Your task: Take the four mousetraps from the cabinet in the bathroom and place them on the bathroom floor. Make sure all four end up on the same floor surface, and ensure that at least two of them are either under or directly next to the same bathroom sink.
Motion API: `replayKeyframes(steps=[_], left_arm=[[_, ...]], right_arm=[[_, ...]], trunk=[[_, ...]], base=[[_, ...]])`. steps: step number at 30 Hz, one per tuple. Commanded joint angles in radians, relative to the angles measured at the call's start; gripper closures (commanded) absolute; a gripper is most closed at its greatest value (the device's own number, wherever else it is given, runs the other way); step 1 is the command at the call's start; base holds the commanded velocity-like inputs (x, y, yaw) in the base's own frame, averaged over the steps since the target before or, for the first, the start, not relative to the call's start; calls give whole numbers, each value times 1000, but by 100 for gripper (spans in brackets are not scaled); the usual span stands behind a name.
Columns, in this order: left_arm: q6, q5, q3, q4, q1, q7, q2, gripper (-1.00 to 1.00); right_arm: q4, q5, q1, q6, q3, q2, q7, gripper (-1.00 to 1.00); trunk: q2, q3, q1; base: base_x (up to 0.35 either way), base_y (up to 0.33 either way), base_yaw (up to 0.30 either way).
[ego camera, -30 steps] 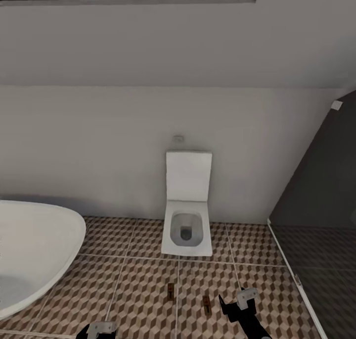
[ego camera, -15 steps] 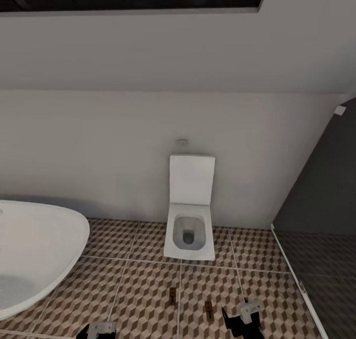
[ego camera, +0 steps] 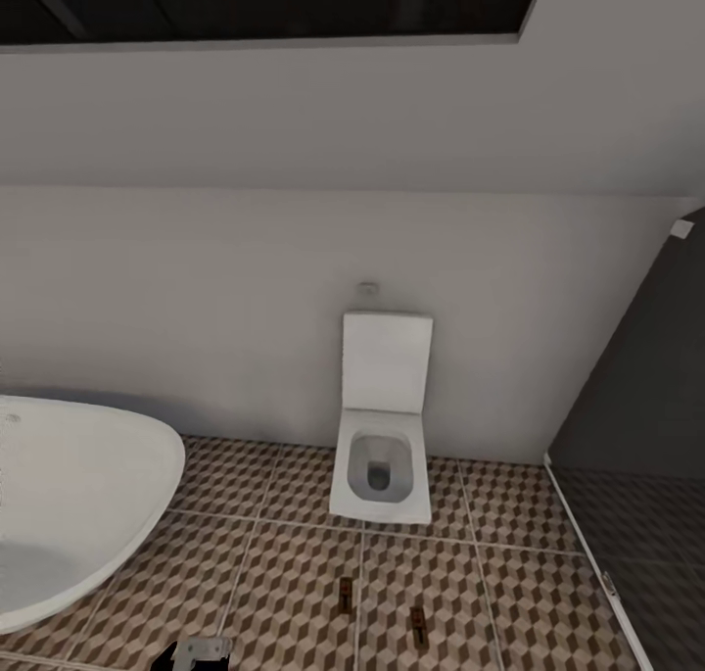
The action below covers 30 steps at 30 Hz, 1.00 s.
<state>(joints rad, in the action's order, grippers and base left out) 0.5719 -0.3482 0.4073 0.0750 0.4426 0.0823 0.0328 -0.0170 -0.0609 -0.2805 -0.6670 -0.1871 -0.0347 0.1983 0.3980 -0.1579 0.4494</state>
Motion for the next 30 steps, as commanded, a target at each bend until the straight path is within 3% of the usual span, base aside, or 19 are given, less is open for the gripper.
replayKeyframes(steps=[1, 4, 5, 9, 19, 26, 30], left_arm=[[5, -3, 8, 3, 1, 4, -1, -100], [5, -3, 8, 3, 1, 4, -1, -100], [5, -3, 8, 3, 1, 4, -1, -100], [5, -3, 8, 3, 1, 4, -1, -100], [4, -3, 8, 3, 1, 3, -19, -100], [5, -3, 8, 3, -48, 3, 5, -100], [4, -3, 8, 3, -55, 3, 4, -100]], right_arm=[[1, -32, 6, -2, -8, -11, 6, -100], [1, -80, 28, -2, -8, -24, 7, -100], [0, -115, 37, -2, -8, -29, 7, -100], [0, -158, 46, -1, -8, -40, 6, -100], [-19, -171, 49, -12, -7, -31, 0, -100], [-44, -169, 49, -18, -6, -19, 0, -100], [-45, -168, 49, -32, -7, -19, 0, -100]], trunk=[[2, 0, 1], [2, 4, 1], [2, 6, 1], [2, 12, 1], [2, 27, 1], [2, 36, 1], [2, 42, 1]], base=[[0, 0, 78], [0, 0, 77], [0, 0, 75], [0, 0, 74], [0, 0, 47], [0, 0, 3], [0, 0, 0]])
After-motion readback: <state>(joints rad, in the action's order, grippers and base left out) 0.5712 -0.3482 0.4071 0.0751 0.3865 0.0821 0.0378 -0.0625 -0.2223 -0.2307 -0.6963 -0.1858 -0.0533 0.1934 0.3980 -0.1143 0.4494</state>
